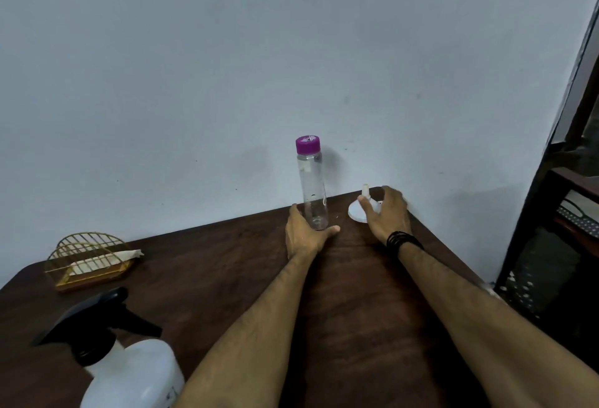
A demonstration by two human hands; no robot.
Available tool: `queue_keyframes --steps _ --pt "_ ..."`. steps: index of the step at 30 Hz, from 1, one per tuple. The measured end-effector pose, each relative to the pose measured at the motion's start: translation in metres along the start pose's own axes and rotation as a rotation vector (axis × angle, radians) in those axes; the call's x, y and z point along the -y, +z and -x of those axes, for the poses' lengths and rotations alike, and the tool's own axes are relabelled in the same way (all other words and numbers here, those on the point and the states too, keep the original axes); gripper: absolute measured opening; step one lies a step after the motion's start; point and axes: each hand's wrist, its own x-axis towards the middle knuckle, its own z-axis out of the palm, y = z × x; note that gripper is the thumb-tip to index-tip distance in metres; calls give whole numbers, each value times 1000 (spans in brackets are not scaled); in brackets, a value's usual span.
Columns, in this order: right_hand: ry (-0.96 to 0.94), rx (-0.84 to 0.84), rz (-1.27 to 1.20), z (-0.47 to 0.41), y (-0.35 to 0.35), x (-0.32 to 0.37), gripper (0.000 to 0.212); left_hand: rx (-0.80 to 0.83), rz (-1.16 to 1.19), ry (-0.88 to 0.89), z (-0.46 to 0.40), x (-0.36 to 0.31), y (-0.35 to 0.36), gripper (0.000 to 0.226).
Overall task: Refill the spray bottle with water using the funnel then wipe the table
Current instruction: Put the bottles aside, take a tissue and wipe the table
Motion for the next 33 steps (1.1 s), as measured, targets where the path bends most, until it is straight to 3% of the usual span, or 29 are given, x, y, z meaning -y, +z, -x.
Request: queue_keyframes --steps 3,6,8,16,24,28,31,33 --pt "-48 -157 33 9 -8 5 61 50 -89 43 17 8 -12 116" --pt "-107 -89 38 19 -12 7 46 95 -226 177 44 17 -20 74" --pt "-141 13 -16 34 -14 13 37 136 -305 244 64 22 -30 60" --pt "-244 247 -84 116 -12 49 25 236 -468 307 140 41 -72 63" --pt "-232 356 -202 185 -18 85 24 223 -538 381 205 70 -118 57" --pt "-275 450 -275 223 -22 120 27 39 -555 535 240 91 -155 33" --pt "-326 516 -353 252 -19 148 33 -287 -513 729 263 102 -178 12" --pt "-353 543 -427 272 -14 164 43 -523 -443 744 279 107 -193 19"
